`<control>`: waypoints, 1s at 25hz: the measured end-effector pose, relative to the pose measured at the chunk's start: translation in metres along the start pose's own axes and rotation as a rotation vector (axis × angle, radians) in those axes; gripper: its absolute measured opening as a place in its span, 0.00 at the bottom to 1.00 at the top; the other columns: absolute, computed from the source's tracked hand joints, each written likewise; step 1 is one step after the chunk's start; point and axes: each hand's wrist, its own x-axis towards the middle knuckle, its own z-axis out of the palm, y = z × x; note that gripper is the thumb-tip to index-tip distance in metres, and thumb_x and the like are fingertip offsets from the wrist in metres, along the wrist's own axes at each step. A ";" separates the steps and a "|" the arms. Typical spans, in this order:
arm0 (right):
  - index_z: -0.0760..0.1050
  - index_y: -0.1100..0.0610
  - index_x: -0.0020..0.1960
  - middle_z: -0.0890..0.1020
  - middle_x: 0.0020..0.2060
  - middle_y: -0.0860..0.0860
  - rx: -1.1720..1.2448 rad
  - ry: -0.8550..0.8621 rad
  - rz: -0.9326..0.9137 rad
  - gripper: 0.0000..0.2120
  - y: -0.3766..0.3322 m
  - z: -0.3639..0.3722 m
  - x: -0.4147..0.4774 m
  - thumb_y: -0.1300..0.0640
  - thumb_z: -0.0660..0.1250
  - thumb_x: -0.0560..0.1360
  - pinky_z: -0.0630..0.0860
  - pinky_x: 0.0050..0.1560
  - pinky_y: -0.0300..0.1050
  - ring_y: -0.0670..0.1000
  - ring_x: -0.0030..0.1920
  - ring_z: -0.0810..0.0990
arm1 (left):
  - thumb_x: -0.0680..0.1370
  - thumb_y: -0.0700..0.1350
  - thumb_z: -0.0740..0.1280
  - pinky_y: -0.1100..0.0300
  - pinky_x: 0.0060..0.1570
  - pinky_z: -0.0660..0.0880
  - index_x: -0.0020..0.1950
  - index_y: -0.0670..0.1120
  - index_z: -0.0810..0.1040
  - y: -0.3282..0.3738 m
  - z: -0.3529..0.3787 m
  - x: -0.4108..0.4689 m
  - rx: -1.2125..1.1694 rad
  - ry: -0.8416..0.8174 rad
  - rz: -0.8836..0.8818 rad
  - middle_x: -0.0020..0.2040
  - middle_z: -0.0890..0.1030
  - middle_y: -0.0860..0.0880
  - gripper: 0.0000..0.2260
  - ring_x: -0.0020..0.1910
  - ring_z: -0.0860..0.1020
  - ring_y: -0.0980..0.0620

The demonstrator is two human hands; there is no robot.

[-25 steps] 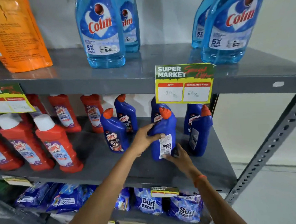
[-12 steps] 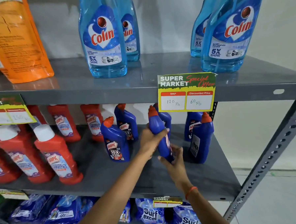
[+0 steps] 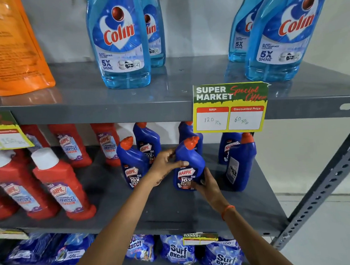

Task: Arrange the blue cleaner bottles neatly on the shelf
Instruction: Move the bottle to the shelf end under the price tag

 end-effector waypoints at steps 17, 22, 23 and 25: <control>0.69 0.61 0.61 0.71 0.56 0.56 -0.249 0.767 -0.345 0.20 -0.039 -0.027 -0.041 0.66 0.68 0.71 0.70 0.57 0.35 0.49 0.57 0.70 | 0.74 0.54 0.65 0.62 0.73 0.50 0.75 0.49 0.47 0.027 0.085 -0.022 0.572 0.189 0.538 0.77 0.54 0.45 0.37 0.74 0.49 0.56; 0.67 0.60 0.63 0.74 0.58 0.61 -0.139 0.791 0.067 0.27 -0.007 -0.063 -0.029 0.59 0.74 0.67 0.71 0.60 0.57 0.62 0.61 0.72 | 0.73 0.42 0.70 0.60 0.72 0.56 0.75 0.44 0.51 0.029 0.122 0.033 0.437 -0.278 0.223 0.77 0.57 0.45 0.38 0.74 0.57 0.51; 0.69 0.59 0.57 0.76 0.52 0.60 -0.101 0.710 0.101 0.21 -0.006 -0.069 -0.027 0.60 0.74 0.68 0.73 0.53 0.56 0.62 0.54 0.75 | 0.72 0.42 0.71 0.58 0.70 0.59 0.75 0.44 0.54 0.032 0.124 0.044 0.450 -0.311 0.167 0.75 0.61 0.44 0.36 0.73 0.60 0.49; 0.69 0.57 0.49 0.76 0.44 0.58 -0.048 0.575 0.125 0.14 -0.001 -0.083 -0.025 0.64 0.71 0.69 0.72 0.43 0.50 0.59 0.45 0.74 | 0.72 0.41 0.71 0.54 0.68 0.65 0.72 0.44 0.60 0.039 0.127 0.062 0.467 -0.382 0.120 0.71 0.68 0.42 0.32 0.70 0.67 0.44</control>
